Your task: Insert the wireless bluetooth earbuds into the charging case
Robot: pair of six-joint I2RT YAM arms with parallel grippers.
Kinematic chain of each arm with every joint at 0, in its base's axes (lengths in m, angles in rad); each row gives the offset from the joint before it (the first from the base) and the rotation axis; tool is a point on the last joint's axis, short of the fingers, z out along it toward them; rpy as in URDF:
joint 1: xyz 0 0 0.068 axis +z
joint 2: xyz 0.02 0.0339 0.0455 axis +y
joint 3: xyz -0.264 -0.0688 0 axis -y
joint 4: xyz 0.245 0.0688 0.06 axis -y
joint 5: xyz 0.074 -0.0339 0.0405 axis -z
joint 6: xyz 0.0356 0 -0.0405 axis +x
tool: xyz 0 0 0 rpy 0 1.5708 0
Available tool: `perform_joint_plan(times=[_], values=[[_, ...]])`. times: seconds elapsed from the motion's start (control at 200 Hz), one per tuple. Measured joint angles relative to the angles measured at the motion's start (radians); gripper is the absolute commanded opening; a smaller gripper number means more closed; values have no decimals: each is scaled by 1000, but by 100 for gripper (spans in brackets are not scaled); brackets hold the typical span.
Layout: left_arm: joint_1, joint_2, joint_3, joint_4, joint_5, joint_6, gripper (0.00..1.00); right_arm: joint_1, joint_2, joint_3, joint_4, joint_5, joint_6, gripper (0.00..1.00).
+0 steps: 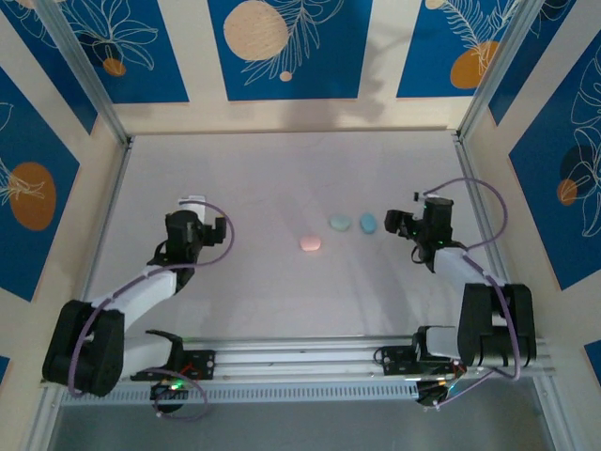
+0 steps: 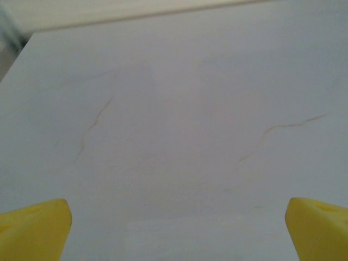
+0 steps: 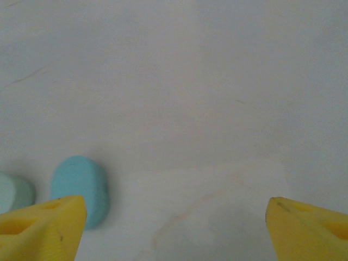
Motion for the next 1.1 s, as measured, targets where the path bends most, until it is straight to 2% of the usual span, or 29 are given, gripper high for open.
perform_joint_plan(times=[0.18,0.33,0.56,0.73,0.755,0.92,1.1], values=[[64,95,-19,160,-8,32,100,88,111,0,185,-20,-85,87],[82,181,-53,268,12,64,100,129,122,-68,347,-22,-155,88],[111,308,-119,505,47,80,100,34,184,-213,608,-98,-148,89],[132,334,-132,560,105,80,100,32,211,-172,607,-80,-118,92],[136,334,-129,560,115,80,100,31,211,-165,607,-72,-111,100],[149,334,-106,555,203,92,100,40,211,-154,615,25,-76,99],[149,334,-106,572,134,72,100,50,211,-154,623,98,-58,99]])
